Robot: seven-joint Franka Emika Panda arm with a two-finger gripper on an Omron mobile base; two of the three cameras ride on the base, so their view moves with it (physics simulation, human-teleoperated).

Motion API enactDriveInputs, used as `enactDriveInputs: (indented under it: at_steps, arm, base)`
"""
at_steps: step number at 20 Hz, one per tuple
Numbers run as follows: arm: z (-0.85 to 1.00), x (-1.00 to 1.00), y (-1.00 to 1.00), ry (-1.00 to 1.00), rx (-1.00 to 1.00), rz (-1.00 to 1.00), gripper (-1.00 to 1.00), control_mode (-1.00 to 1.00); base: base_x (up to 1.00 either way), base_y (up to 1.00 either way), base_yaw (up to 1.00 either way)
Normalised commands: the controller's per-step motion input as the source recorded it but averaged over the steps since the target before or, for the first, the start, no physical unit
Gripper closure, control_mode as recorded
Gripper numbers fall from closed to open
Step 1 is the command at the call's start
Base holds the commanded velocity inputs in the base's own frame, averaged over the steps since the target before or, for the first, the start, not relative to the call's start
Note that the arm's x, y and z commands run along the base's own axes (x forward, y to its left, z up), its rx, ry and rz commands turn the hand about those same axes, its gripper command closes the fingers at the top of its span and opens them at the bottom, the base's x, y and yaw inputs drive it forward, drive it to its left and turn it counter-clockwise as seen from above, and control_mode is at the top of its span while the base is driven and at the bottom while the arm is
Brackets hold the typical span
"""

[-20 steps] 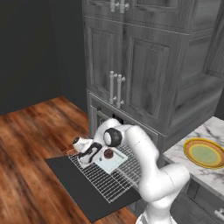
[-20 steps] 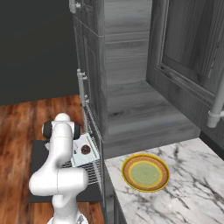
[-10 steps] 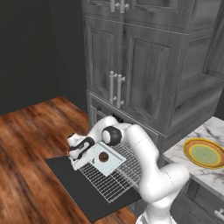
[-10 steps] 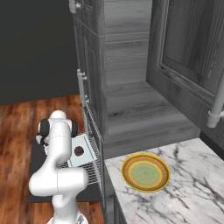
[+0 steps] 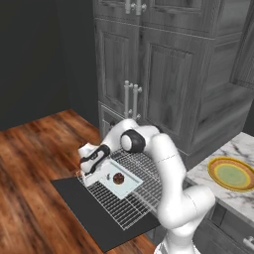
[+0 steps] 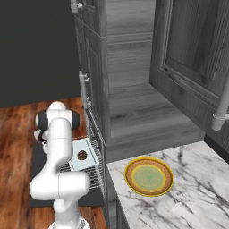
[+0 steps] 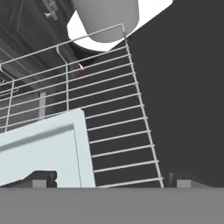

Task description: Take the baked cake out of the oven and place it on the plate for cooling. Then close the oven door.

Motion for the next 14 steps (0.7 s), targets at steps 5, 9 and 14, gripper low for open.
enactDriveInputs:
  at_steps: [5,9,14]
  arm:
    - [0.01,0.00,-0.83,-0.06,0.01,-0.12,-1.00,-1.00]
    - [0.38,0.02,-0.49,-0.02,0.11,-0.16,-1.00,-1.00]
    - [0.00,0.02,-0.06,-0.01,0.12,-0.17,-1.00,-1.00]
  base:
    - [0.00,0.00,0.00]
    - [0.00,0.00,0.00]
    - [0.00,0.00,0.00]
